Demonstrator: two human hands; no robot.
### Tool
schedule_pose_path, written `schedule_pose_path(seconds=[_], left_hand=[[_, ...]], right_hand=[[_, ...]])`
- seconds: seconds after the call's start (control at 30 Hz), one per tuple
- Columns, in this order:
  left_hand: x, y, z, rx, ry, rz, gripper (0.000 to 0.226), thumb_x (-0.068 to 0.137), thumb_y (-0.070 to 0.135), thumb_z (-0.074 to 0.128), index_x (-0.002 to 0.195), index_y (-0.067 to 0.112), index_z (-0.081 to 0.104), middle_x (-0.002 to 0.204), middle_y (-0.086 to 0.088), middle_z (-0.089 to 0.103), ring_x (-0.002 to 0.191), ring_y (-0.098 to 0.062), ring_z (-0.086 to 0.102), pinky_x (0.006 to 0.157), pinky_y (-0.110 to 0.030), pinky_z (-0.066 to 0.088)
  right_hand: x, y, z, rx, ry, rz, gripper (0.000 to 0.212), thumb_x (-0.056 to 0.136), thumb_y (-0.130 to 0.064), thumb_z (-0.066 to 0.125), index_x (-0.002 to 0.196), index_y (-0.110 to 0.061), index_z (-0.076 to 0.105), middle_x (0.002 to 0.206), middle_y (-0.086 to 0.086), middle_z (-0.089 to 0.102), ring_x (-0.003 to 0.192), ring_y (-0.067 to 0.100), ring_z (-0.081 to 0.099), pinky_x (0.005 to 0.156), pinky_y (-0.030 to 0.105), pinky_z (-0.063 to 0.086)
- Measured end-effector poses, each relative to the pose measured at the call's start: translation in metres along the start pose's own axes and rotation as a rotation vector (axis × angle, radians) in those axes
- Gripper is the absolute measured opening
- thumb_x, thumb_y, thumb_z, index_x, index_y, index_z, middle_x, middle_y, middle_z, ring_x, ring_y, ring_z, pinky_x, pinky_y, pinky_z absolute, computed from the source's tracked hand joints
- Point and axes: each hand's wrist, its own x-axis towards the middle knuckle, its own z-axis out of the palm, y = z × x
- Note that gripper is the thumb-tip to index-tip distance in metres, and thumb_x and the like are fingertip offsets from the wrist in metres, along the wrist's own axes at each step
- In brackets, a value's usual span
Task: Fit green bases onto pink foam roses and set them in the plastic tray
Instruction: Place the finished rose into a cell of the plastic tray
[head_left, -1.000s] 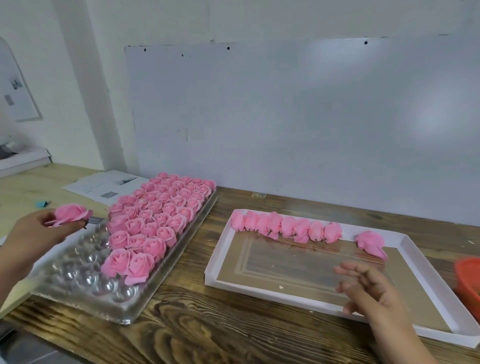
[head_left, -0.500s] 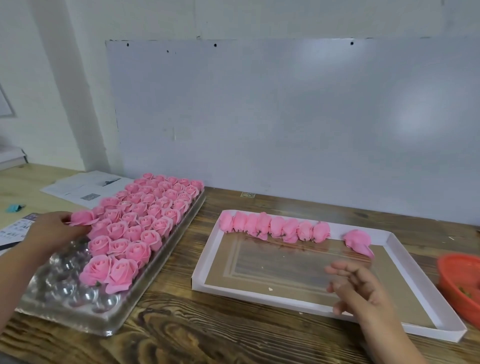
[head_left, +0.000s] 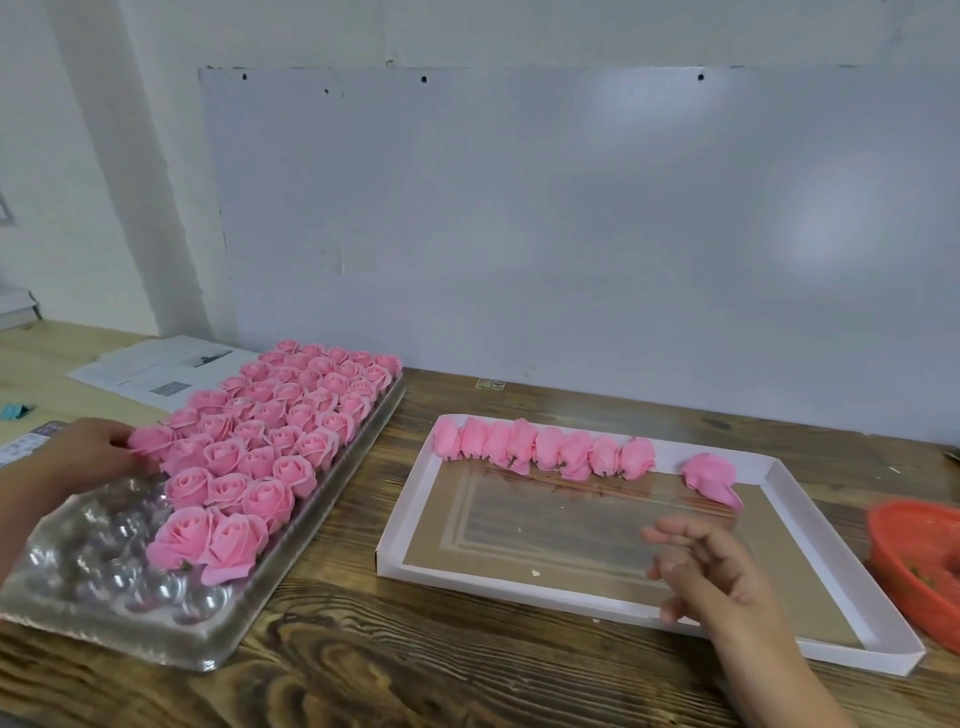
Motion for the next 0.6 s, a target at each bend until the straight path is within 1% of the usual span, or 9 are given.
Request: schedule_pose_path(seconds=[0.1,0.17,0.23,0.3,0.4,0.53,0.6], left_hand=[[0.006,-0.001,0.001,0.031,-0.033,0.005,0.025,0.075,0.004,0.086,0.098,0.0,0.078,0.088,-0.016,0.074,0.087,-0.034,0.065,0.092,-0.048,0.048],[0.008,-0.002,0.001,0.028,-0.037,-0.003,0.026,0.075,0.004,0.086,0.098,-0.002,0.075,0.087,-0.017,0.07,0.084,-0.033,0.062,0.087,-0.046,0.047],[0.009,-0.006,0.001,-0.013,-0.025,-0.031,0.025,0.074,0.004,0.087,0.093,-0.002,0.072,0.086,-0.02,0.068,0.081,-0.033,0.06,0.083,-0.045,0.047],[0.01,-0.013,0.002,-0.033,-0.018,-0.044,0.022,0.074,0.008,0.088,0.086,0.003,0.071,0.088,-0.023,0.07,0.079,-0.033,0.062,0.082,-0.045,0.05],[0.01,-0.021,0.002,-0.039,-0.015,-0.029,0.016,0.076,0.011,0.088,0.08,0.006,0.073,0.084,-0.022,0.073,0.075,-0.033,0.065,0.078,-0.043,0.051],[0.005,-0.013,0.0,-0.054,-0.03,-0.065,0.015,0.077,0.007,0.086,0.081,0.005,0.071,0.09,-0.023,0.072,0.08,-0.033,0.063,0.083,-0.044,0.051],[0.004,-0.007,0.0,-0.063,-0.036,-0.107,0.017,0.076,0.003,0.086,0.085,0.002,0.071,0.095,-0.025,0.071,0.086,-0.038,0.064,0.086,-0.045,0.051]], right_hand=[[0.0,0.0,0.001,0.0,0.002,0.003,0.033,0.088,0.019,0.05,0.105,-0.006,0.063,0.097,0.002,0.074,0.069,0.011,0.062,0.044,0.025,0.049],[0.0,-0.001,0.0,0.003,0.006,0.009,0.033,0.088,0.019,0.051,0.105,-0.006,0.064,0.098,0.003,0.074,0.069,0.012,0.062,0.044,0.025,0.049],[0.0,-0.001,0.0,0.005,0.008,0.011,0.033,0.088,0.019,0.051,0.105,-0.006,0.064,0.098,0.003,0.074,0.07,0.012,0.062,0.044,0.025,0.049],[0.001,-0.001,0.0,0.003,0.009,0.012,0.033,0.088,0.019,0.052,0.105,-0.006,0.064,0.098,0.003,0.074,0.07,0.013,0.062,0.044,0.025,0.049],[0.001,0.0,0.0,-0.002,0.008,0.012,0.033,0.087,0.019,0.052,0.105,-0.006,0.064,0.099,0.004,0.074,0.07,0.013,0.063,0.044,0.025,0.049],[0.002,0.001,0.0,-0.005,0.001,0.017,0.033,0.088,0.018,0.052,0.105,-0.007,0.064,0.099,0.003,0.074,0.07,0.012,0.063,0.044,0.025,0.049],[0.002,0.001,0.0,-0.007,0.002,0.017,0.033,0.087,0.018,0.052,0.105,-0.007,0.064,0.099,0.003,0.074,0.07,0.012,0.063,0.044,0.025,0.049]])
